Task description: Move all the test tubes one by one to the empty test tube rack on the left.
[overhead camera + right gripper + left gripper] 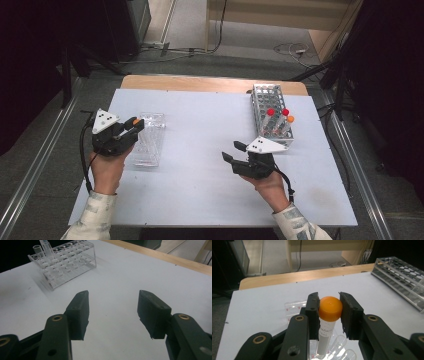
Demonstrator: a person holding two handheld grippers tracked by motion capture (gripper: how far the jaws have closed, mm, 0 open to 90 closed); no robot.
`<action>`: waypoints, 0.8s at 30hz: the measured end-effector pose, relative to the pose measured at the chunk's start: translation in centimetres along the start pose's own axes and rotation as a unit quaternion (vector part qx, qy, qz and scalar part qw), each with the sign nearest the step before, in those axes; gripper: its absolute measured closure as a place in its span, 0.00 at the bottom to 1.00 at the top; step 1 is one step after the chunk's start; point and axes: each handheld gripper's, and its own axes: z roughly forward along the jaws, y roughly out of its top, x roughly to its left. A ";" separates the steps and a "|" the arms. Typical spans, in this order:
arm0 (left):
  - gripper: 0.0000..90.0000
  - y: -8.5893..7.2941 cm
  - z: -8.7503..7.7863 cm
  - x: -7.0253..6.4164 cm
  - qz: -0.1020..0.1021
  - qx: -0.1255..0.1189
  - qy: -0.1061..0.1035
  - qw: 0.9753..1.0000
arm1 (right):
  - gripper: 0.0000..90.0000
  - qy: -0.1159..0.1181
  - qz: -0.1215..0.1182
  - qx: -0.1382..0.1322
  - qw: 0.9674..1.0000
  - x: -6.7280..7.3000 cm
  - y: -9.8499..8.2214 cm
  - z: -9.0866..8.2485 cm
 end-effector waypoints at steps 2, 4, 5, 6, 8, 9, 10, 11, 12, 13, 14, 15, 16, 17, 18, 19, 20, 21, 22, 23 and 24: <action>0.78 -0.4 0.2 0.0 -0.002 0.002 0.002 1.000 | 0.46 0.000 -0.001 0.001 1.000 0.0 0.0 0.0; 0.78 -1.0 0.4 -0.1 -0.002 0.008 0.005 1.000 | 0.46 -0.001 -0.002 0.000 1.000 0.0 0.0 0.0; 0.78 -1.2 0.6 -0.1 -0.003 0.010 0.005 1.000 | 0.46 -0.001 -0.002 -0.001 1.000 0.0 0.0 0.0; 0.78 -1.4 0.7 -0.1 -0.002 0.012 0.007 1.000 | 0.46 -0.001 -0.003 -0.002 1.000 0.0 0.0 0.0; 0.78 -1.7 0.8 -0.1 -0.005 0.017 0.007 1.000 | 0.46 -0.001 -0.002 -0.001 1.000 0.0 0.0 0.0; 0.78 -1.8 0.9 0.0 -0.005 0.018 0.007 1.000 | 0.46 -0.001 -0.002 0.000 1.000 0.0 0.0 0.0; 0.78 -1.9 0.9 -0.1 -0.006 0.019 0.007 1.000 | 0.46 -0.001 -0.002 -0.001 1.000 0.0 0.0 0.0; 0.78 -2.0 1.0 0.0 -0.006 0.021 0.007 1.000 | 0.46 -0.001 -0.003 -0.001 1.000 0.0 0.0 0.0; 0.78 -2.1 1.0 -0.1 -0.005 0.023 0.007 1.000 | 0.46 -0.001 -0.003 -0.001 1.000 0.0 0.0 0.0; 0.78 -2.2 1.0 -0.1 -0.005 0.024 0.007 1.000 | 0.46 0.000 -0.002 -0.001 1.000 0.0 0.0 -0.1; 0.78 -2.2 1.0 -0.1 -0.005 0.024 0.006 1.000 | 0.46 -0.001 -0.003 -0.002 1.000 0.0 0.0 -0.1; 0.78 -2.2 1.0 -0.1 -0.005 0.025 0.005 1.000 | 0.46 -0.001 -0.002 -0.001 1.000 0.0 0.0 -0.1; 0.77 -2.2 1.0 -0.1 -0.006 0.026 0.004 1.000 | 0.46 -0.001 -0.003 -0.001 1.000 0.0 0.0 0.0; 0.77 -2.2 1.0 -0.1 -0.008 0.024 0.001 1.000 | 0.46 -0.001 -0.002 0.001 1.000 0.0 0.0 0.0; 0.76 -2.2 1.0 0.0 -0.011 0.024 0.000 1.000 | 0.46 -0.002 -0.003 0.001 1.000 0.0 0.0 0.0; 0.76 -2.2 1.0 0.0 -0.014 0.024 -0.002 1.000 | 0.46 -0.003 -0.004 0.000 1.000 0.0 0.0 0.0; 0.75 -2.2 0.9 0.0 -0.015 0.023 -0.003 1.000 | 0.46 -0.003 -0.005 0.000 1.000 0.0 0.0 0.0; 0.75 -2.2 0.9 0.0 -0.016 0.022 -0.002 1.000 | 0.46 -0.003 -0.003 0.000 1.000 0.0 0.0 0.0; 0.74 -2.1 0.8 0.1 -0.017 0.022 -0.004 1.000 | 0.45 -0.004 -0.004 0.000 1.000 -0.1 0.0 0.0; 0.73 -2.1 0.8 0.1 -0.019 0.021 -0.004 1.000 | 0.45 -0.005 -0.003 0.000 1.000 -0.1 0.0 -0.1; 0.73 -2.1 0.7 0.1 -0.019 0.019 -0.005 1.000 | 0.45 -0.006 -0.003 0.000 1.000 -0.1 0.0 -0.1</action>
